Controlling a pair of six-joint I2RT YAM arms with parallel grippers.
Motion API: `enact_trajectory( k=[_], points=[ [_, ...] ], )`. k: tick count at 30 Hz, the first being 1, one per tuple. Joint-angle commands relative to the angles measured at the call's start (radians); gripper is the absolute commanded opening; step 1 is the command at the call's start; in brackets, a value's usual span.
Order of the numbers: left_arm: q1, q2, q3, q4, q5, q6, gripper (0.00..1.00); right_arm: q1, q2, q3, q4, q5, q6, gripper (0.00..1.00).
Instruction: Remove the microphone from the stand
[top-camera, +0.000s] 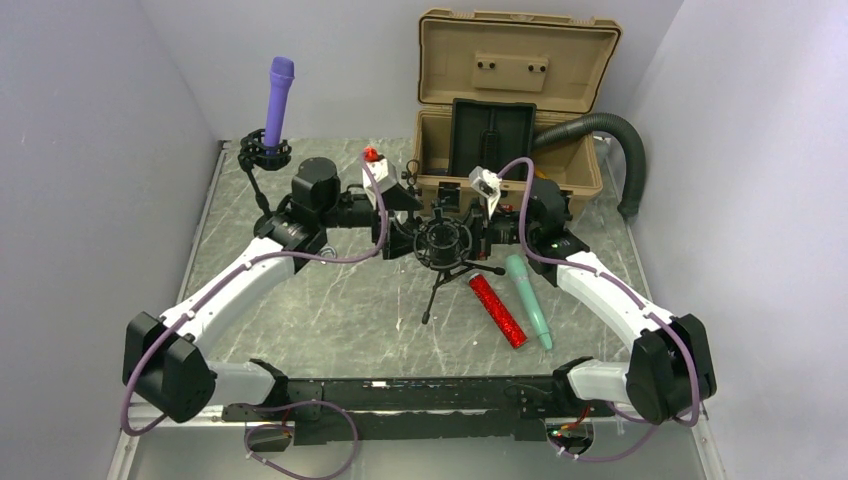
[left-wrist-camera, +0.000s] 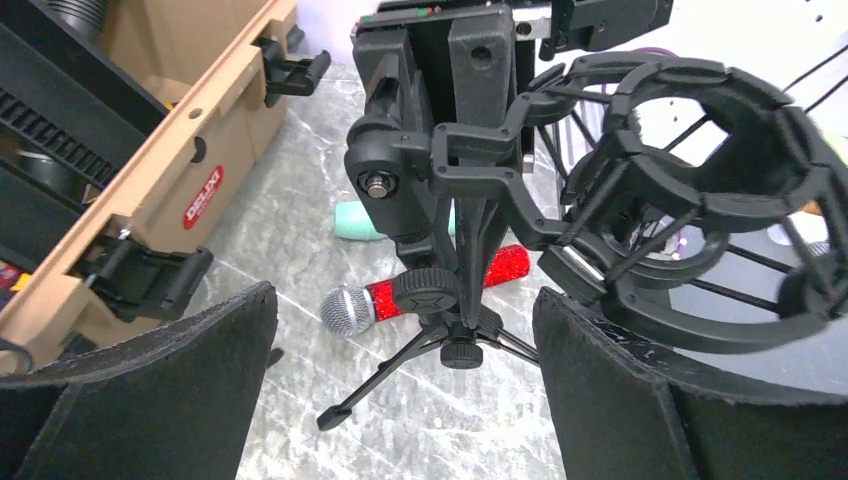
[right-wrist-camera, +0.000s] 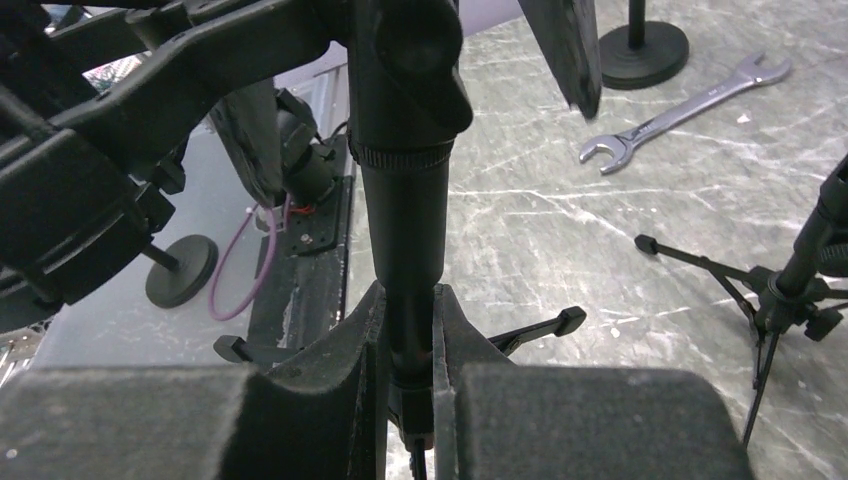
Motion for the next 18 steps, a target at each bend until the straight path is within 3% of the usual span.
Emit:
enact_trajectory(
  k=[1, 12, 18],
  points=[
    [-0.014, 0.02, -0.002, 0.085, 0.054, 0.003, 0.99, -0.005, -0.047, 0.014, 0.142, -0.077, 0.062, 0.0],
    [-0.022, 0.107, 0.019, 0.265, 0.093, -0.209, 0.99, -0.003, -0.027, 0.0, 0.161, -0.09, 0.066, 0.0],
    [-0.024, 0.129, 0.029, 0.296, 0.102, -0.247, 0.9, -0.001, -0.018, 0.008, 0.165, -0.094, 0.074, 0.0]
  ],
)
